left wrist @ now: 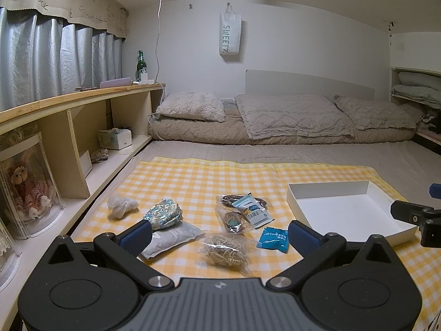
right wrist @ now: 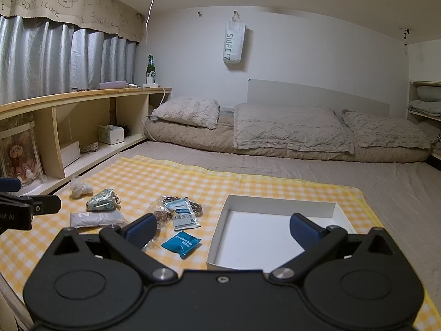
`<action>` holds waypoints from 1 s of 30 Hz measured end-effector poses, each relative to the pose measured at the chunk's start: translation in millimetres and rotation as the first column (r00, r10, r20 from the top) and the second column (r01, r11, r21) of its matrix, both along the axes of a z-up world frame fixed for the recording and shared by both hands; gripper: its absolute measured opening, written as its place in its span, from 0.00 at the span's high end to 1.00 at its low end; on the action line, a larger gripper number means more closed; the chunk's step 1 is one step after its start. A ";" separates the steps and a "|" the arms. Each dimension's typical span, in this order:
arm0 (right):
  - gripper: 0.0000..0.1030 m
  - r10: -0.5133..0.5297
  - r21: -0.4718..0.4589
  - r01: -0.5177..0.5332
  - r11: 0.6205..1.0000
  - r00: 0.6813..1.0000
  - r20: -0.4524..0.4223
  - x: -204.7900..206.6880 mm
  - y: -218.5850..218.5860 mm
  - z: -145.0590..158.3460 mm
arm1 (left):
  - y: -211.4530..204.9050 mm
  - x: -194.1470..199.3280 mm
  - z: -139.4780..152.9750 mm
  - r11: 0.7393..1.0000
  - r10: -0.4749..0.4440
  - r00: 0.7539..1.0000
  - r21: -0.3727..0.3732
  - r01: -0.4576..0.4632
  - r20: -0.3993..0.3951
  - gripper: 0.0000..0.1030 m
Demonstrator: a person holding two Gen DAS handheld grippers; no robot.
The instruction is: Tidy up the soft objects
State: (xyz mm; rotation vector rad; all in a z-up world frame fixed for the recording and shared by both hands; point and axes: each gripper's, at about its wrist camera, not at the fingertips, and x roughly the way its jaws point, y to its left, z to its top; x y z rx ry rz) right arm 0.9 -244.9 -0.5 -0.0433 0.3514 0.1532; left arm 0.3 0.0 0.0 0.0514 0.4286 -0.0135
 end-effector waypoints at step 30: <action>0.00 -0.005 0.001 0.005 1.000 1.000 -0.007 1.6 -2.4 -2.8 | -0.3 0.0 -0.1 1.000 0.000 1.000 0.002 0.000 -0.001 0.00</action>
